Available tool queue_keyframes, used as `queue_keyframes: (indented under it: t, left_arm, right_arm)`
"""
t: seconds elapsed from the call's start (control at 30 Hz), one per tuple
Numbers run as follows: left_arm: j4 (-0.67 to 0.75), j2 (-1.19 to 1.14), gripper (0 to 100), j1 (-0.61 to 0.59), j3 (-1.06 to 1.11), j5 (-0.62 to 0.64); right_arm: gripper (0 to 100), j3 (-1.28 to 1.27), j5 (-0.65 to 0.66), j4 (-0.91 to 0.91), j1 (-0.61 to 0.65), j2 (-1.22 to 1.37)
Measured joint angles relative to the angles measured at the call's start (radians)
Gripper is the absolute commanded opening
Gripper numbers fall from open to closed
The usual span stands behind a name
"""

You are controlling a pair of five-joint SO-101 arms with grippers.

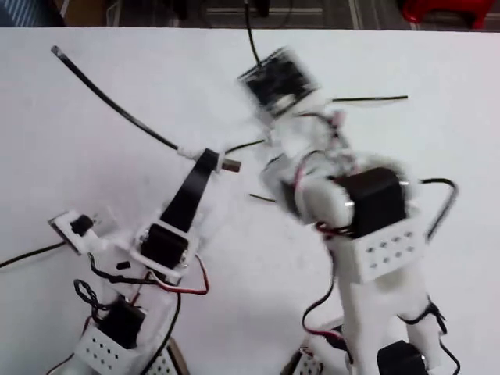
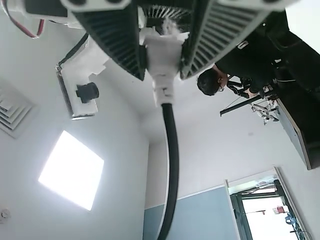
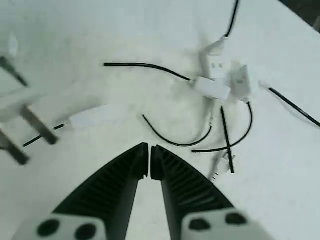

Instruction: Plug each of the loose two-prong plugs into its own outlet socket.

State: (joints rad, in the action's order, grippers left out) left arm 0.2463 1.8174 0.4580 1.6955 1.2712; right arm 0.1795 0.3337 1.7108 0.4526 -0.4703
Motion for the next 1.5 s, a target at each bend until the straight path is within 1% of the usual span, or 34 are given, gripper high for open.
queue_keyframes:
  t: [0.13,0.23,0.37,0.7,0.87,1.5]
  left_arm:
    - [0.000,0.000,2,0.000,0.000,0.000]
    - [0.000,0.000,2,-0.025,0.000,0.000]
    - [0.000,0.000,2,-0.029,0.000,0.000]
    - [0.000,0.000,2,-0.040,0.000,-0.008]
    - [0.002,0.003,2,-0.040,0.000,-0.008]
    - [-0.002,0.003,2,-0.040,0.000,-0.008]
  right_arm:
    - [1.8,-0.015,0.000,0.000,0.106,0.003]
    - [1.8,-0.015,0.000,0.000,0.140,0.020]
    - [1.9,0.008,0.000,0.000,0.144,0.069]
    - [1.9,0.267,0.000,0.000,0.150,0.315]
    - [1.9,0.347,0.000,0.002,0.143,0.353]
    - [1.9,0.364,0.000,-0.002,0.143,0.362]
